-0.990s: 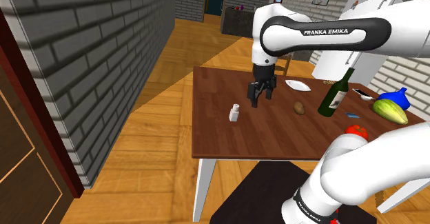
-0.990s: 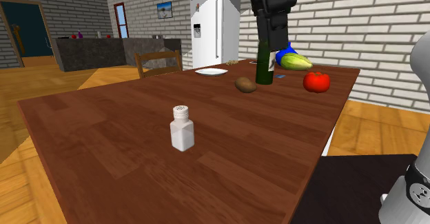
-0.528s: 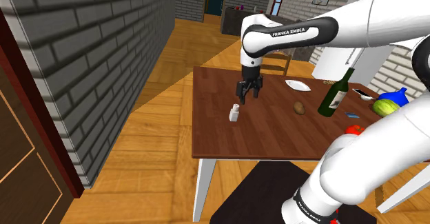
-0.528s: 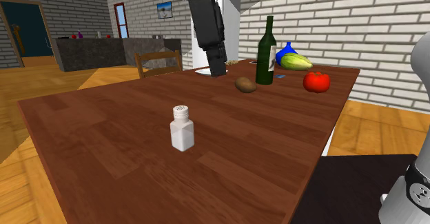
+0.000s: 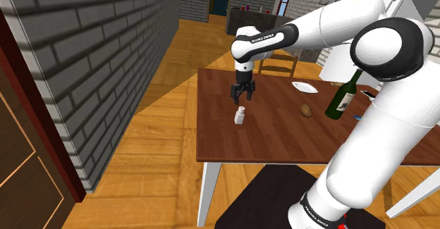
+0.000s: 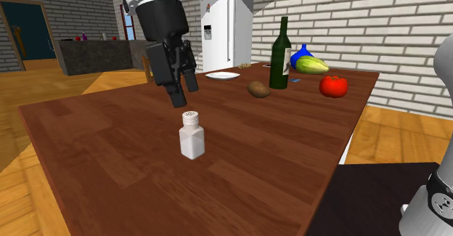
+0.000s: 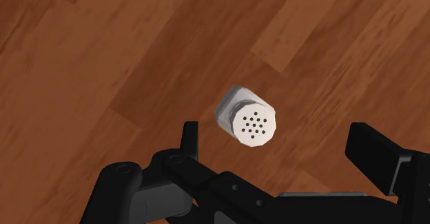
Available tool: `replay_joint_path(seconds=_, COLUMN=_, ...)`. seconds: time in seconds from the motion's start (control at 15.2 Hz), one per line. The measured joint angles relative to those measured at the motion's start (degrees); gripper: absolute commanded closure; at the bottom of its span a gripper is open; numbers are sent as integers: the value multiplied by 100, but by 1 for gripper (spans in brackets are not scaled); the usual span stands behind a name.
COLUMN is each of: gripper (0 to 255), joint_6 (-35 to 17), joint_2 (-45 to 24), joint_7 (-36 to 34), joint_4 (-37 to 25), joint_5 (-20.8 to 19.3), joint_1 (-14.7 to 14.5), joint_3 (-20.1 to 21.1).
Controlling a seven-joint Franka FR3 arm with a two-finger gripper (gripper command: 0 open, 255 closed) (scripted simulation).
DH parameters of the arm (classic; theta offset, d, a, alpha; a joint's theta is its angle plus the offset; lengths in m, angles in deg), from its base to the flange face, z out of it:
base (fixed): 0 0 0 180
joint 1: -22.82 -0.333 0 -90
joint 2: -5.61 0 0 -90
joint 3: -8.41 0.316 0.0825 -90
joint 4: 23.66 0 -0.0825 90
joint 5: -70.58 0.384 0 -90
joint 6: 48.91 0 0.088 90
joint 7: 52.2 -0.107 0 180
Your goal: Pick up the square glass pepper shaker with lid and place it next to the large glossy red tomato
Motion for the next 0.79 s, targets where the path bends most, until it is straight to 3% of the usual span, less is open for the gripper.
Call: replay_joint_path(seconds=0.79, gripper=0, joint_6=-637, joint_2=-429, joint_7=135, joint_4=231, joint_5=126, joint_1=50, joint_3=-31)
